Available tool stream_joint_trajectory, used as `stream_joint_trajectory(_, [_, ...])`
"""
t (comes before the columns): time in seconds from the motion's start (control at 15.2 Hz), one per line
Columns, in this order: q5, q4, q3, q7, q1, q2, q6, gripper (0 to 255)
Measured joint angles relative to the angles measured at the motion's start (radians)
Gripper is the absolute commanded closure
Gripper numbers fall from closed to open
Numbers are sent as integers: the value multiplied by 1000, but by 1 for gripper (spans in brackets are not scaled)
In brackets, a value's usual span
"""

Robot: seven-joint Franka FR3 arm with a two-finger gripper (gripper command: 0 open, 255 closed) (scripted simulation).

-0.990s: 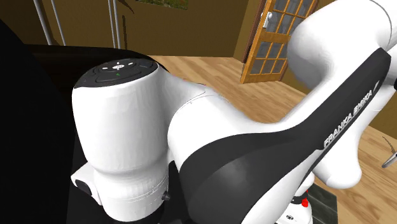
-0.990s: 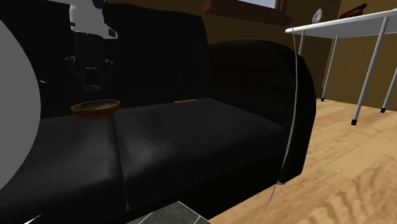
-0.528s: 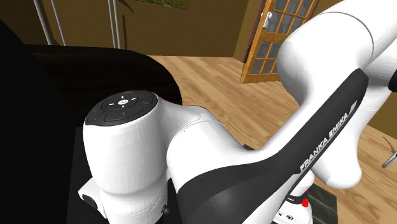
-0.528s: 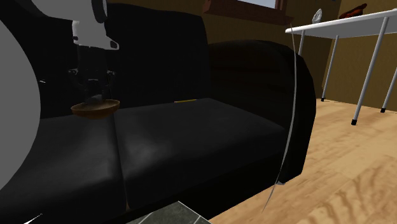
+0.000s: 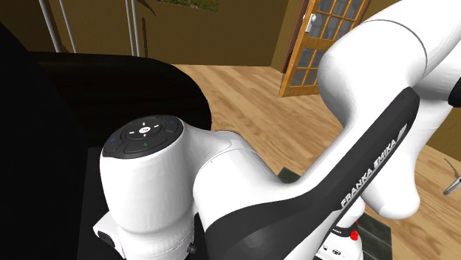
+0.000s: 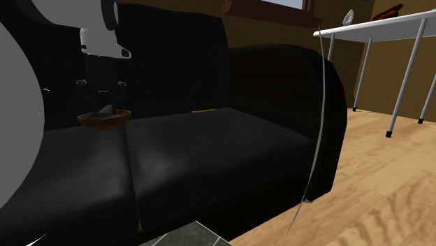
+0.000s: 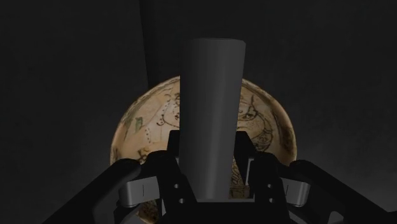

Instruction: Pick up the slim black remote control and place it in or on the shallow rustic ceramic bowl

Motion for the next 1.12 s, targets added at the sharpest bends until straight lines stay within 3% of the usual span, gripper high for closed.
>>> stream_joint_trajectory(0.07, [0,0,0,0,0,0,0,0])
stream_joint_trajectory(0.46, [0,-1,0,0,0,0,0,0])
stream_joint_trajectory(0.79, [12,64,-4,-11,-9,-41,-103,0])
stream_joint_trajectory(1.12, [15,73,-3,-12,-9,-50,-122,0])
